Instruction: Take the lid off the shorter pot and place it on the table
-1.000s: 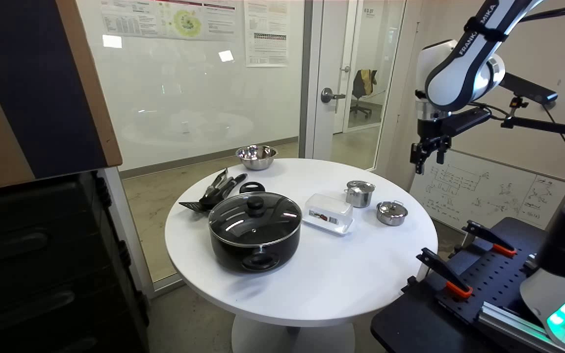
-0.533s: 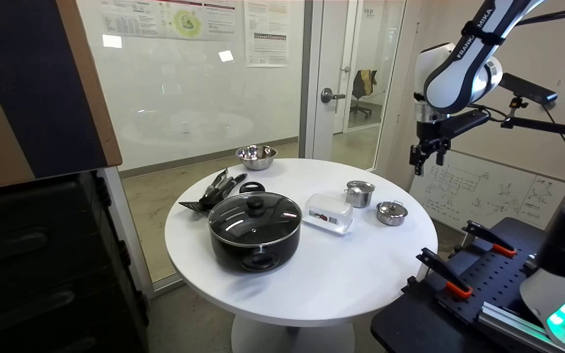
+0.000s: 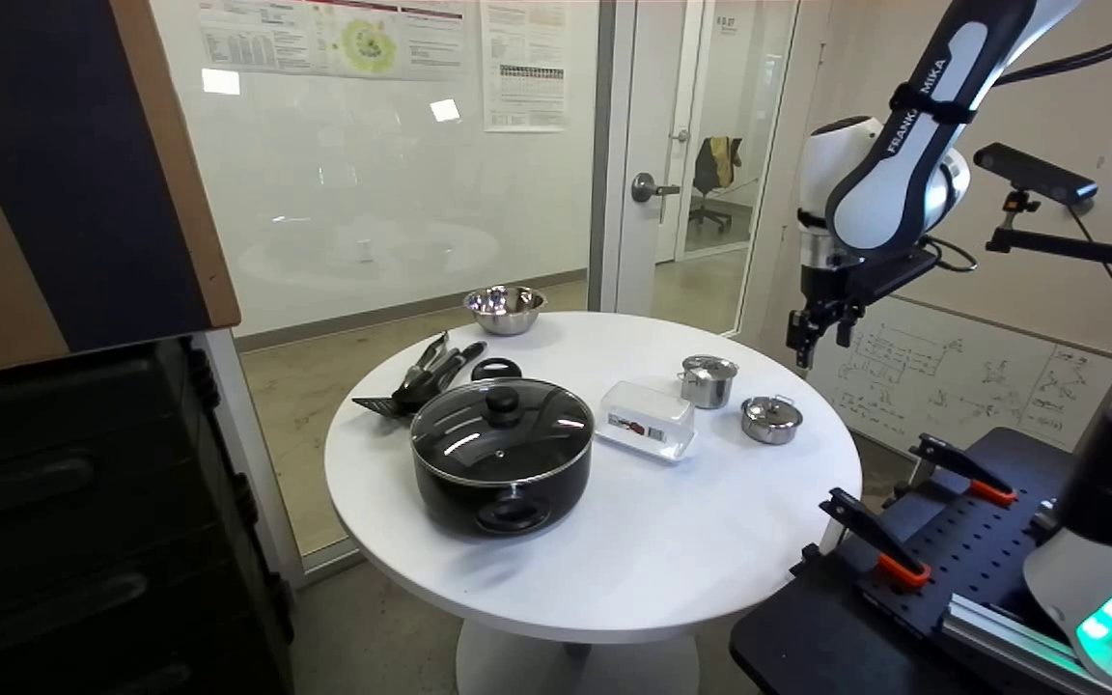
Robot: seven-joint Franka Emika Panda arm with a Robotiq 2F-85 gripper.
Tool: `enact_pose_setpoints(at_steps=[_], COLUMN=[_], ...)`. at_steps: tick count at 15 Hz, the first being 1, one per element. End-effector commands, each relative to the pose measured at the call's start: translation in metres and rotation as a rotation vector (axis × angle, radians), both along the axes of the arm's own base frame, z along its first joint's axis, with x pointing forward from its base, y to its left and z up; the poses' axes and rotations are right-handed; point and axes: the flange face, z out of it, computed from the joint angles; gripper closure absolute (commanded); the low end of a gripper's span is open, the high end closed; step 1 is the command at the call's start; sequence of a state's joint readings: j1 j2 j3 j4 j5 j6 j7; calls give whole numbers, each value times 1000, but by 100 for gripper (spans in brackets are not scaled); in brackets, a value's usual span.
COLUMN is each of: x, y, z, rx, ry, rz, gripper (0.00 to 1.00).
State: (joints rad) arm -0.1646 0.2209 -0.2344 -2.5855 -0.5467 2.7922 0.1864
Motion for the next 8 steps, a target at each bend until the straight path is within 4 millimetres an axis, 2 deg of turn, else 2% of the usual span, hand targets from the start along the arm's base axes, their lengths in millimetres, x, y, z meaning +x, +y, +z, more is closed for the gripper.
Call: enact_pose_setpoints(at_steps=[1, 8], x=[13, 24], y=[7, 14], z=[-22, -64], rx=[-19, 55], ry=[-59, -57], rz=[13, -37], gripper=[0, 0])
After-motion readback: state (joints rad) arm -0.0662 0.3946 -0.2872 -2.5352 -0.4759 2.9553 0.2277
